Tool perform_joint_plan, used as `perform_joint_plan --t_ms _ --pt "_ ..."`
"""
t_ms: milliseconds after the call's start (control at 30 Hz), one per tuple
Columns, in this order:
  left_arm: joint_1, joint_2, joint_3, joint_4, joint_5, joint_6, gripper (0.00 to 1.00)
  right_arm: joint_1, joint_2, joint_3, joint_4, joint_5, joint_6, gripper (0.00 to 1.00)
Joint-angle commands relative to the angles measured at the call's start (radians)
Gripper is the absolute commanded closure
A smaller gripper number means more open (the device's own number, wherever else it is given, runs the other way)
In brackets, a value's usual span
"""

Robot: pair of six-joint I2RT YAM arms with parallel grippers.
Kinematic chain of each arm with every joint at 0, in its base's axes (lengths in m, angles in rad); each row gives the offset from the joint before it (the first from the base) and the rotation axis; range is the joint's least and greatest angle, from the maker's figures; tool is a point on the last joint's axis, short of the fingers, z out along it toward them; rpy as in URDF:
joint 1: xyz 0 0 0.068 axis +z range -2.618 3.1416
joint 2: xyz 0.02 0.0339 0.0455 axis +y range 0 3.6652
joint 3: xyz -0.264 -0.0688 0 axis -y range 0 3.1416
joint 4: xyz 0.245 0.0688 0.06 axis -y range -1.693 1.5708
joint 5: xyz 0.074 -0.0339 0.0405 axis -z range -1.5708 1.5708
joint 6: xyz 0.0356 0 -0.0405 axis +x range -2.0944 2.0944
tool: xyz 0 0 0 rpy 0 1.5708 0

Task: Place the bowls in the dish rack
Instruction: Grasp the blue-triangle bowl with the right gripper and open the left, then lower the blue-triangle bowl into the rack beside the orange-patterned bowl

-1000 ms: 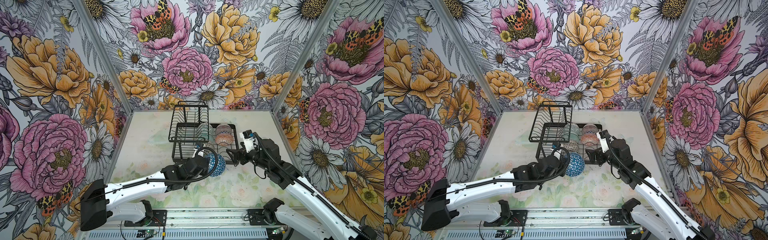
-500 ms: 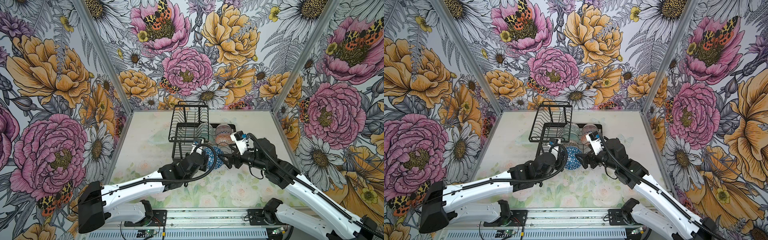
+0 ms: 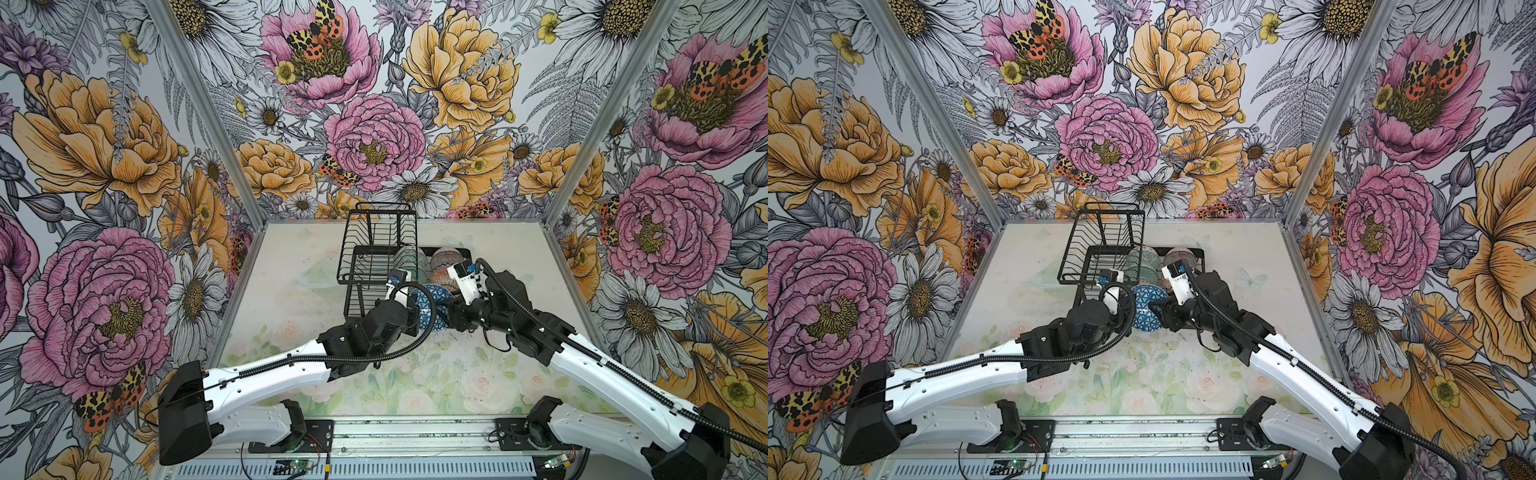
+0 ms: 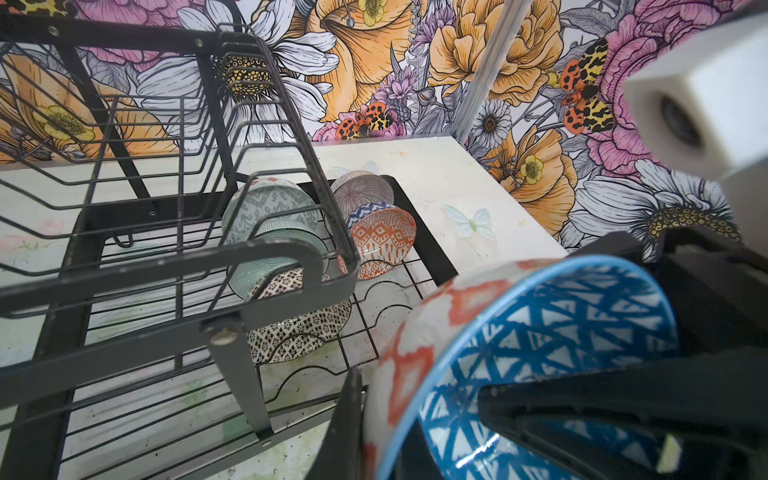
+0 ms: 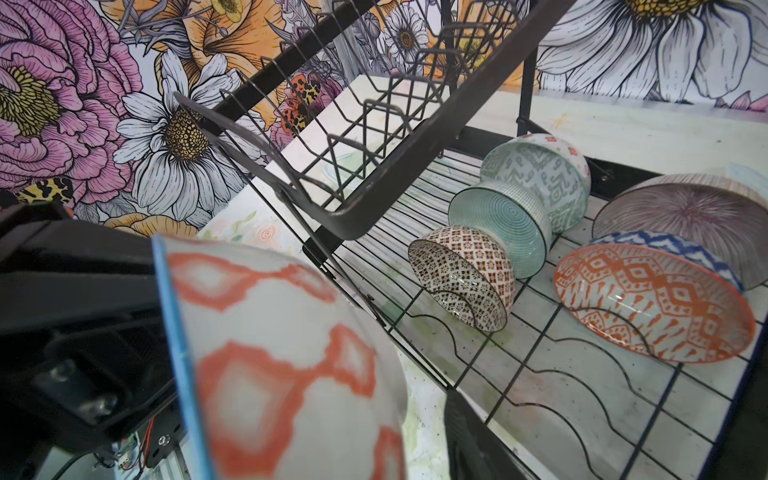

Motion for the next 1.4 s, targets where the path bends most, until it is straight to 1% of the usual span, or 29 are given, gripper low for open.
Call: perform_joint_plan --t_ms 0,133,200,267,367,400,467,633,667,733,867,933,1100,1267,1367 --pt "0.005 0.006 0.042 0.080 0.020 0.013 1.00 0.009 0.005 0.021 0.053 0.011 0.019 0.53" --pt "0.004 0.009 0.039 0.084 0.034 0.010 1.00 0.009 0.002 0.017 0.056 0.017 0.020 0.65" --pt "0.006 0.015 0.042 0.077 0.047 0.008 1.00 0.009 0.000 0.016 0.056 0.017 0.019 0.74" --pt "0.005 0.019 0.043 0.070 0.053 0.006 1.00 0.010 0.001 0.015 0.056 0.017 0.020 0.85" --pt "0.005 0.023 0.045 0.067 0.059 0.003 1.00 0.009 0.000 0.012 0.057 0.017 0.019 0.98" --pt "0.005 0.024 0.045 0.066 0.062 0.003 1.00 0.009 0.000 0.011 0.057 0.017 0.021 1.00" --pt "0.005 0.021 0.047 0.063 0.064 0.004 1.00 0.009 -0.002 0.010 0.056 0.018 0.020 1.00" --pt "0.006 0.012 0.049 0.044 0.071 0.014 0.78 0.008 -0.012 0.005 0.056 0.028 0.015 1.00" --pt "0.005 0.009 0.048 0.035 0.078 0.020 0.71 0.009 -0.014 0.002 0.055 0.032 0.013 1.00" --pt "0.005 0.002 0.045 0.013 0.096 0.031 0.55 0.009 -0.018 -0.003 0.056 0.037 0.009 1.00" --pt "0.007 -0.014 0.049 -0.063 0.121 0.052 0.17 0.008 -0.025 -0.014 0.055 0.043 -0.013 1.00" --pt "0.007 -0.022 0.058 -0.118 0.123 0.060 0.02 0.009 -0.030 -0.018 0.056 0.051 -0.031 1.00" --pt "0.009 -0.060 0.065 -0.227 0.115 0.073 0.01 0.006 -0.051 -0.031 0.056 0.107 -0.109 1.00" --pt "0.021 -0.118 0.035 -0.267 0.103 0.072 0.01 -0.019 -0.057 -0.054 0.091 0.233 -0.253 1.00" --pt "0.033 -0.145 0.017 -0.278 0.102 0.065 0.01 -0.037 -0.052 -0.081 0.166 0.332 -0.347 1.00"
